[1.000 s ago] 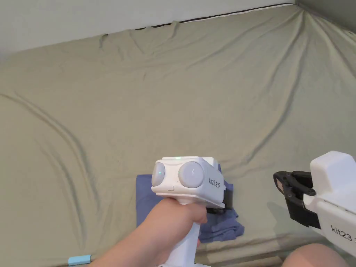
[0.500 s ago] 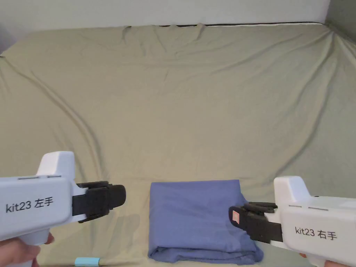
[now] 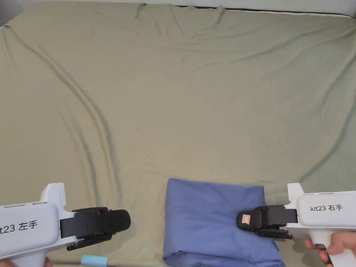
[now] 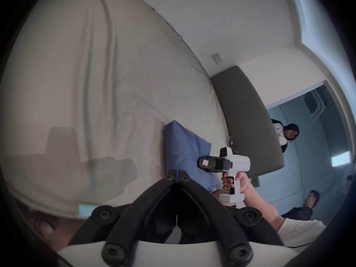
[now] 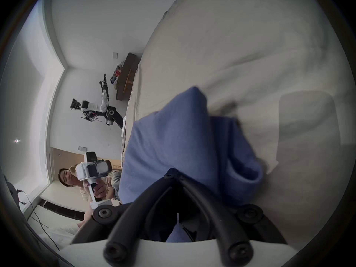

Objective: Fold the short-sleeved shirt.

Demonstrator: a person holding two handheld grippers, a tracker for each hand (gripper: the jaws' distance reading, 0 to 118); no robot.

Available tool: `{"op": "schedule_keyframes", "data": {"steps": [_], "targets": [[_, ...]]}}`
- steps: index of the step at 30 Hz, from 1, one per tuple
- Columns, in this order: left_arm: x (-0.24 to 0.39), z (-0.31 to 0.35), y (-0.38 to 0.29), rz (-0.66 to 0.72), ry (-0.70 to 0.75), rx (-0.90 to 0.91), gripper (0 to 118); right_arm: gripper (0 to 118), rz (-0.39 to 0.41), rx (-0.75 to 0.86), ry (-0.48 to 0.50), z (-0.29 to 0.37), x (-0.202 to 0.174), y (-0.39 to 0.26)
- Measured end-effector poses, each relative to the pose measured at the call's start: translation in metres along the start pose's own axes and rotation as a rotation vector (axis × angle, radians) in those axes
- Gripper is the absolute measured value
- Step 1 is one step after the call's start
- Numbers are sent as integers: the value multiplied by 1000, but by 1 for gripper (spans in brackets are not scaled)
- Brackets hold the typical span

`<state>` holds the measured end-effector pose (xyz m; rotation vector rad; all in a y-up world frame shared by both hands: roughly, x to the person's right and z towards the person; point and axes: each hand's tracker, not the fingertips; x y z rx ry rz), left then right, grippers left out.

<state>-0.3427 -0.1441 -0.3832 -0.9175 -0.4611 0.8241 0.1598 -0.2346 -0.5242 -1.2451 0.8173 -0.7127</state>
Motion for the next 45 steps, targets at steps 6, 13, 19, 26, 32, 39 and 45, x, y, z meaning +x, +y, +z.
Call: {"op": "schedule_keyframes", "data": {"steps": [6,13,19,26,32,39,45], "targets": [[-32,-65,19,107,-99,-138,67,0,87,-10,-33,-2,-7,-8],[-48,-123,26,209,-230,-227,64,0,8,-2,21,-2,-3,-14],[-46,-159,28,128,-268,-297,38,0,-36,-5,47,-2,-2,-15],[-44,-156,39,92,-190,-343,27,0,-11,8,36,1,-8,-16],[-6,-100,57,-22,-110,-302,22,0,138,141,68,23,-38,-23],[1,15,117,-221,224,-264,21,0,208,228,160,65,-68,-45],[-21,89,168,-350,567,-280,21,0,259,220,157,70,-84,-71]]}}
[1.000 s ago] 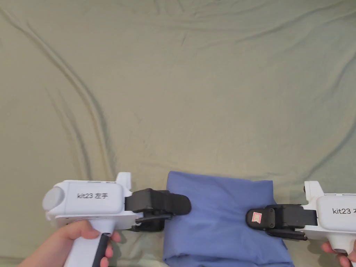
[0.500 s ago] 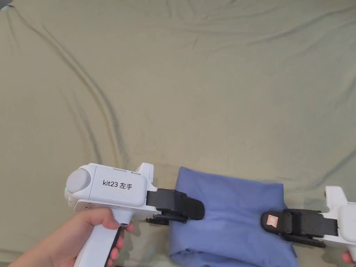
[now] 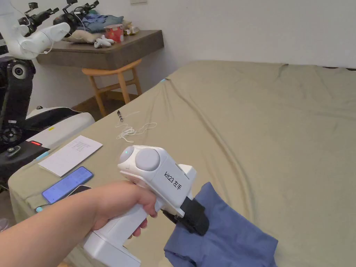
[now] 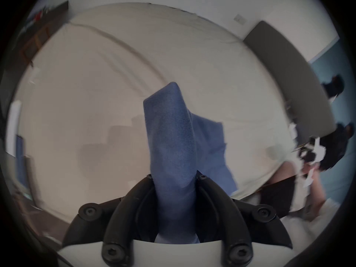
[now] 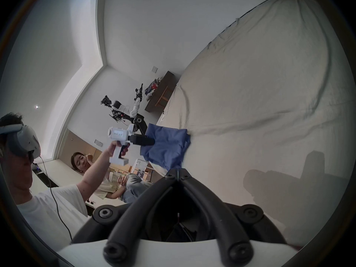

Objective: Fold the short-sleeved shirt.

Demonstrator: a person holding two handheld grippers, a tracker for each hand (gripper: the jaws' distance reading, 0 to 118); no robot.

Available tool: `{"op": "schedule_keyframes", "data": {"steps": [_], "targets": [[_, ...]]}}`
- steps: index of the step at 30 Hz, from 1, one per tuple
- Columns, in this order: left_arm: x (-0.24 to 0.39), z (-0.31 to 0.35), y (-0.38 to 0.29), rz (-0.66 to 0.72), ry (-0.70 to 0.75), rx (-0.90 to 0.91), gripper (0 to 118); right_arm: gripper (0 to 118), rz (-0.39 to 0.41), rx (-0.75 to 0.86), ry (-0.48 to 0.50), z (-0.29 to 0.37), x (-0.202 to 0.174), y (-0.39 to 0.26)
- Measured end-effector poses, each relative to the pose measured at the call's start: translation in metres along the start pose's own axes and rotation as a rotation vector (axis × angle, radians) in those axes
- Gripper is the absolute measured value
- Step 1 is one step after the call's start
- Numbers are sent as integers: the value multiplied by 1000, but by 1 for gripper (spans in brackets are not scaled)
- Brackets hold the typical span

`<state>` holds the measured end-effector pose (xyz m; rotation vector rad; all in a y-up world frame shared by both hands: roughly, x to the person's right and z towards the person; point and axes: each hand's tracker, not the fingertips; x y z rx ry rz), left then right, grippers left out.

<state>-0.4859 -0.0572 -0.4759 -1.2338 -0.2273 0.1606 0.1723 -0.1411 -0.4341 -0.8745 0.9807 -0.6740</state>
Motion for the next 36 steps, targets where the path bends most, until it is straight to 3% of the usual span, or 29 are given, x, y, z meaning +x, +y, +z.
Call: {"op": "schedule_keyframes", "data": {"steps": [2,9,13,17,18,19,22,25,27,28,30,31,32,34,36], "targets": [[-19,7,1,-64,145,-20,21,0,3,-9,-5,-1,0,-8],[-100,-16,-5,0,418,-138,20,0,-35,-20,-69,1,10,-18],[-136,-45,-19,-17,809,-247,20,0,-7,-41,-103,18,26,-20],[-129,-37,-42,77,750,-185,22,0,40,-37,-108,20,6,-20],[-126,-36,-44,72,770,-177,26,0,44,-33,-109,24,7,-19],[-119,-25,-50,57,796,-163,42,0,46,-28,-109,28,9,-19],[-98,-9,-59,-51,865,-86,112,0,52,-13,-114,27,-2,-19],[-87,-6,-50,-119,918,-84,116,0,83,-3,-136,30,-12,-21],[-68,0,-44,-172,895,-34,111,0,101,21,-155,35,-14,-19],[-50,5,-42,-155,871,15,90,0,115,34,-162,38,-16,-19],[-10,18,-40,-131,787,188,29,0,160,65,-199,46,-21,-17],[14,26,-42,-99,738,281,7,0,168,72,-205,49,-23,-17],[32,31,-44,-68,690,364,0,0,174,77,-208,51,-26,-17],[69,31,-53,39,577,563,0,0,195,89,-212,54,-31,-18],[108,18,-62,37,529,653,0,0,245,97,-256,55,-40,-19]]}}
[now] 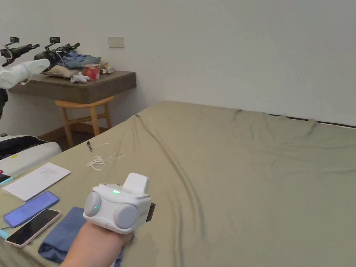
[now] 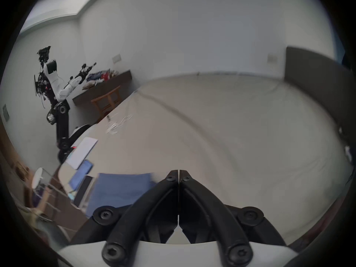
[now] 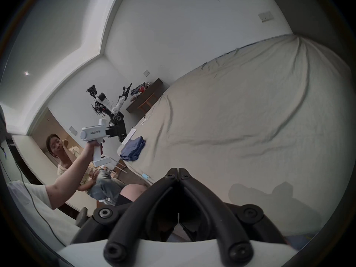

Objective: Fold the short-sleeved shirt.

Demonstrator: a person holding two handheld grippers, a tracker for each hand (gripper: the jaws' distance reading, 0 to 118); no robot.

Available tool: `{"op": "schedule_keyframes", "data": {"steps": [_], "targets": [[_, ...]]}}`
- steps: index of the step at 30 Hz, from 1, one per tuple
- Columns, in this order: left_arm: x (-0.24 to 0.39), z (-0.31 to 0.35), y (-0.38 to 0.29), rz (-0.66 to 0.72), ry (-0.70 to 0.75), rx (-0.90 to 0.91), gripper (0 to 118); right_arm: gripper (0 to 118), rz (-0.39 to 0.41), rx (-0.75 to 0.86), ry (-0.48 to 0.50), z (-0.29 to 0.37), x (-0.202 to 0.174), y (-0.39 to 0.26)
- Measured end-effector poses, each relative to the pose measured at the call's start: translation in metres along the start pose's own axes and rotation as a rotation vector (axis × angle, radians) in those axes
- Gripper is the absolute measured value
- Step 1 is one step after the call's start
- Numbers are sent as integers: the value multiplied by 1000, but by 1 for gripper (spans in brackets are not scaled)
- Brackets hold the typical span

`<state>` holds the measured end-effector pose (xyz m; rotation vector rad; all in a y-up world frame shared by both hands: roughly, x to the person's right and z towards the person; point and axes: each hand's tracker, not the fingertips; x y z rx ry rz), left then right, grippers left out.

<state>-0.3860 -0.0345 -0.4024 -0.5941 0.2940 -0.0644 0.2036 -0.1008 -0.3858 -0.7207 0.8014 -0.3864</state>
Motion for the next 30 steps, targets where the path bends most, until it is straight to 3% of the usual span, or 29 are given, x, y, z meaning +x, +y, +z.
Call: {"op": "schedule_keyframes", "data": {"steps": [2,6,8,12,14,15,20,25,26,27,29,30], "targets": [[37,21,-6,-23,-45,80,0,0,26,16,-33,3,-9,0],[92,68,-12,62,-169,222,0,0,174,88,-167,10,-39,1],[117,87,-17,16,-152,307,0,0,229,148,-219,15,-60,5],[143,116,-29,20,-186,424,0,0,258,335,-309,32,-91,11],[148,130,-35,42,-175,477,0,0,312,402,-410,35,-108,11],[152,136,-36,54,-172,488,0,0,346,458,-465,35,-110,10],[165,160,-47,16,-192,599,0,0,361,526,-624,26,-110,2],[172,157,-55,140,-263,587,0,0,563,599,-780,12,-122,-14],[176,154,-59,110,-257,588,0,0,620,630,-774,12,-124,-15],[181,150,-63,66,-245,586,0,0,540,585,-760,9,-119,-17],[185,144,-67,29,-217,564,4,5,547,599,-779,7,-114,-16],[184,144,-69,47,-228,565,13,15,543,609,-794,7,-113,-16]]}}
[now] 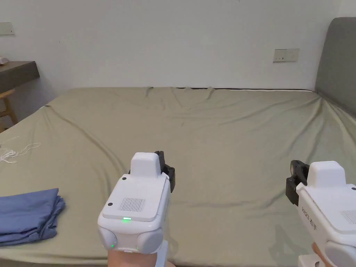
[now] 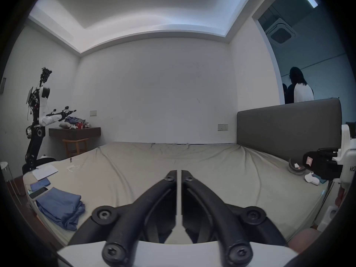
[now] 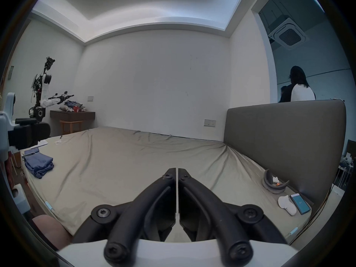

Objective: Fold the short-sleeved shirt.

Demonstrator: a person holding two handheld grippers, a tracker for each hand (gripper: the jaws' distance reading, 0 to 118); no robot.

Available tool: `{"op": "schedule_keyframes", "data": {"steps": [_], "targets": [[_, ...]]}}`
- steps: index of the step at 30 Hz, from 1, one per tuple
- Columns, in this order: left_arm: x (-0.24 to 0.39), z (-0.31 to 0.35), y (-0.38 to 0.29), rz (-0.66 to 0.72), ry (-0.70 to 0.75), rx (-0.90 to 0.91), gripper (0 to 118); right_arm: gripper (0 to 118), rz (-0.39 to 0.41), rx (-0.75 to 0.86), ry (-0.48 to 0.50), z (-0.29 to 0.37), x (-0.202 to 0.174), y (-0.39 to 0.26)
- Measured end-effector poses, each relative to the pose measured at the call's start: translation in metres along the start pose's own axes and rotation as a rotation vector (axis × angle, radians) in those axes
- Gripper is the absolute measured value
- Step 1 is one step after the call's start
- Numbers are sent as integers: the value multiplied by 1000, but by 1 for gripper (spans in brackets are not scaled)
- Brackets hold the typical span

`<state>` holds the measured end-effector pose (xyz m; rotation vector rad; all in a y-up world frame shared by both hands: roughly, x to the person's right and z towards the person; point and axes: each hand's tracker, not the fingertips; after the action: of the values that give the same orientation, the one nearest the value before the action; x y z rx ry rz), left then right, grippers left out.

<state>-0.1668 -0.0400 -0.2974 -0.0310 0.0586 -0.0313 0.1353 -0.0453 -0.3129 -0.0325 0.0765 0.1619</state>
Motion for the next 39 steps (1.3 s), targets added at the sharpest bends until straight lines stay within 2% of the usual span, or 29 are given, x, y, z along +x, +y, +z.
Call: {"op": "schedule_keyframes", "data": {"steps": [3,4,5,7,8,9,16,18,19,20,21,22,24,25,30,33,35,39], "targets": [[0,3,-1,44,33,26,26,30,0,-10,-2,-3,4,-5],[0,5,-1,46,73,49,50,56,4,-16,1,-4,5,-7],[1,7,0,49,104,69,74,76,4,-19,-1,-5,5,-9],[0,8,1,56,110,77,118,110,17,-23,-31,-4,5,-12],[2,13,0,60,106,106,116,117,11,-25,-39,-5,6,-12],[8,20,2,56,102,98,118,118,6,-20,-48,-5,8,-11],[7,13,-1,44,49,63,118,118,-39,-60,-20,-11,9,-8],[7,10,-6,32,41,61,118,118,-97,-71,22,-11,8,-9],[7,10,-7,28,31,59,118,118,-147,-75,39,-13,8,-7],[7,10,-7,26,19,58,118,118,-238,-149,3,-14,5,-10],[9,8,-8,18,7,54,118,118,-149,-101,-31,-14,0,-2],[9,8,-9,15,3,54,118,118,-148,-125,-86,-12,-5,-1],[9,8,-10,14,-4,51,118,118,-67,-41,-136,-9,-10,6],[9,7,-10,18,-8,47,118,118,-170,-125,-101,-10,-9,2],[5,6,-8,34,-10,42,118,118,-170,-103,-64,-5,-6,8],[2,5,-8,40,-5,38,118,118,-244,-141,-60,-5,-2,7],[0,4,-8,44,0,30,118,118,-202,-104,-57,-3,-2,10],[-2,2,-9,56,6,20,118,118,-203,-107,-69,-3,-1,9]]}}
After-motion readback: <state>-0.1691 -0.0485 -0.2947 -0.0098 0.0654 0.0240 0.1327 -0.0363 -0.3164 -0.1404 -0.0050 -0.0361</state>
